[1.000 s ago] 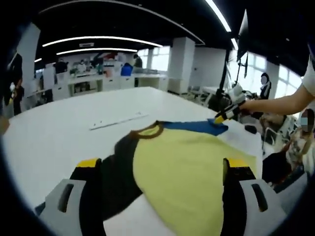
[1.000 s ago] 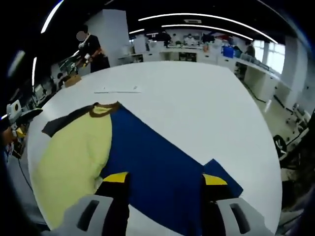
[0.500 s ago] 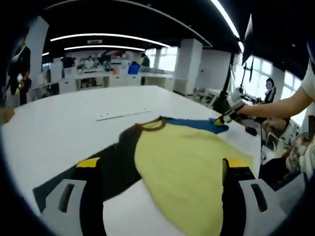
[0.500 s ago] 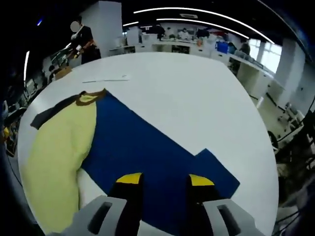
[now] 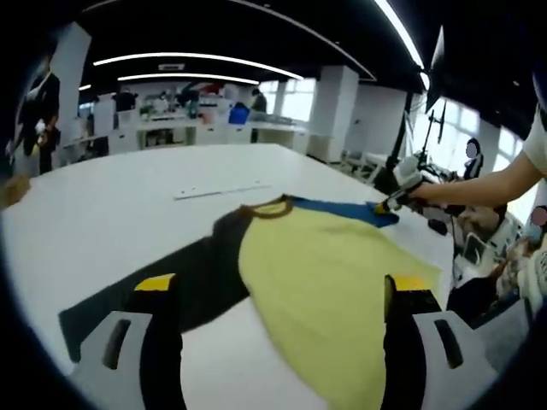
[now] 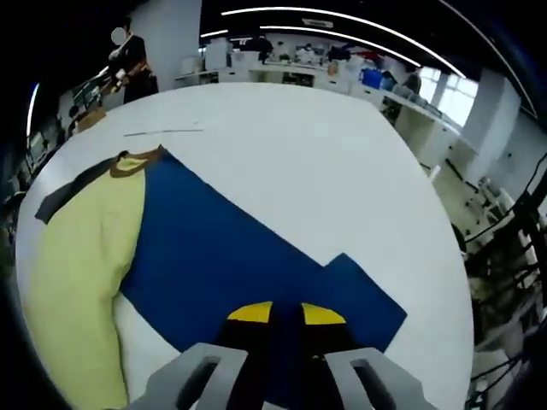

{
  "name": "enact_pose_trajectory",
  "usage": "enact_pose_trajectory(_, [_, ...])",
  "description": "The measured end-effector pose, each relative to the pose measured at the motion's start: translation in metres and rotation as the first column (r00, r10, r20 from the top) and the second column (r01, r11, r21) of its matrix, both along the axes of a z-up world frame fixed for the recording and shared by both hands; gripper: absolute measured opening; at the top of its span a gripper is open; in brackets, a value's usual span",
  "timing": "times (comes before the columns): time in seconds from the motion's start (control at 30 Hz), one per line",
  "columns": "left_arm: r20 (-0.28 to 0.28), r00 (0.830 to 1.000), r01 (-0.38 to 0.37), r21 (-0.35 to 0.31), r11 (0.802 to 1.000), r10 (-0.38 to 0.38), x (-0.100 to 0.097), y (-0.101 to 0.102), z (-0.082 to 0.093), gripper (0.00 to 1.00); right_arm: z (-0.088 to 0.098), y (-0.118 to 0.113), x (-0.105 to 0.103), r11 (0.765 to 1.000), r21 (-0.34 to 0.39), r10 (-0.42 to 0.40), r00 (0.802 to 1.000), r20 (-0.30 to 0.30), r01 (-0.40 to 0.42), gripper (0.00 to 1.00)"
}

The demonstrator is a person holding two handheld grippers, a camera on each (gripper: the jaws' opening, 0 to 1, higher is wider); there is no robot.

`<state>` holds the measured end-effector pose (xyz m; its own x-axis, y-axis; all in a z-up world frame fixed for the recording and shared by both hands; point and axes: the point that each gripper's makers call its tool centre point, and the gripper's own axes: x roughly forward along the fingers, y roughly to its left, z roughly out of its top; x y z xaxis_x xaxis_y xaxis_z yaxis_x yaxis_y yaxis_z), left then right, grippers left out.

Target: Fold the garment on the visible template until the final outline fits inside the template.

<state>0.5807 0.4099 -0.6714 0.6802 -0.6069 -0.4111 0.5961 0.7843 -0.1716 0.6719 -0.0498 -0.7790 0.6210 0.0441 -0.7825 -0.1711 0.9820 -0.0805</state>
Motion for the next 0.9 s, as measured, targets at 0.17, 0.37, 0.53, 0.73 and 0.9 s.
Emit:
enact_pose_trajectory(0.17, [-0.005, 1.000, -0.001, -0.002, 1.000, 0.001, -0.005, 0.002, -0.001, 0.96, 0.001, -0.011, 0.001, 0.998, 0.042, -0.046, 0.999, 0.003, 0.046, 0.00])
enact_pose_trajectory(0.37, [-0.013, 1.000, -0.009, -0.010, 1.000, 0.009, -0.010, 0.004, 0.001, 0.96, 0.012, -0.009, 0.005, 0.998, 0.047, -0.039, 0.999, 0.025, 0.038, 0.00])
enact_pose_trajectory(0.53, [-0.010, 1.000, -0.010, -0.011, 1.000, 0.010, -0.016, 0.005, 0.004, 0.98, 0.024, -0.011, 0.011, 0.997, 0.060, -0.044, 0.998, 0.054, 0.041, 0.00])
enact_pose_trajectory(0.73, [-0.014, 1.000, -0.012, -0.016, 1.000, 0.012, -0.025, 0.005, 0.003, 0.99, 0.036, -0.004, 0.012, 0.994, 0.092, -0.061, 0.995, 0.083, 0.053, 0.00])
enact_pose_trajectory(0.9, [-0.026, 1.000, -0.016, -0.036, 0.999, 0.015, -0.030, 0.005, 0.003, 0.99, 0.050, 0.009, 0.013, 0.995, 0.096, -0.043, 0.994, 0.104, 0.033, 0.00])
